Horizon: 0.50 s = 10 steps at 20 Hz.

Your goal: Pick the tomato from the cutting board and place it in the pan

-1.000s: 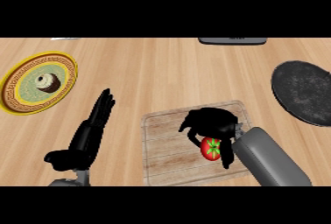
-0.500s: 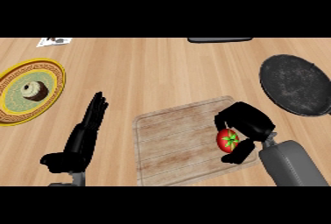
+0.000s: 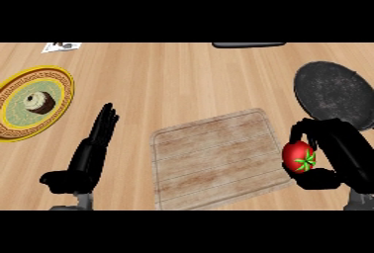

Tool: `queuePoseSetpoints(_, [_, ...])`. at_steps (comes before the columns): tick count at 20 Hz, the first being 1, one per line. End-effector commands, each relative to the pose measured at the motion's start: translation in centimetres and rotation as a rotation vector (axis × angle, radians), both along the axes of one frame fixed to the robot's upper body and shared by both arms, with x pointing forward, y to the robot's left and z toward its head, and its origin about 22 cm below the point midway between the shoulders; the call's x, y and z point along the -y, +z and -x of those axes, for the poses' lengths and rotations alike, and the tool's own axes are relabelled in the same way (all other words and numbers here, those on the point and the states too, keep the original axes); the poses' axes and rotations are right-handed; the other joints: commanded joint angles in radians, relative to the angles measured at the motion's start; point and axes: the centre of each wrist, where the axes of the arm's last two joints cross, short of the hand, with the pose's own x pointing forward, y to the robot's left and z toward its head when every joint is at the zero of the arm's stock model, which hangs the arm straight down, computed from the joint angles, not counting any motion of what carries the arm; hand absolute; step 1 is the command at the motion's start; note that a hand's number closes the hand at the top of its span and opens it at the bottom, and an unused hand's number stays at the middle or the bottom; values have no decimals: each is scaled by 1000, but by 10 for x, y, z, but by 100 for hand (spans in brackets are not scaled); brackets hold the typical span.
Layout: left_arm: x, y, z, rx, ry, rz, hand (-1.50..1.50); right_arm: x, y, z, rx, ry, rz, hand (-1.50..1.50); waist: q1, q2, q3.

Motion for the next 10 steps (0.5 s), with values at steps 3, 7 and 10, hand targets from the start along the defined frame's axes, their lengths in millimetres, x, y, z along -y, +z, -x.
queuePoseSetpoints(3, [9,-1,5,-3,-48,9,0,4,40,43,37,-171,-187,150,44,10,1])
queuePoseSetpoints(7, [6,10,-11,23,-66,17,0,33,17,16,13,-285,-318,150,59,16,2])
queuePoseSetpoints(10, [22,6,-27,-5,-57,2,0,59,31,17,56,-328,-327,150,54,16,2])
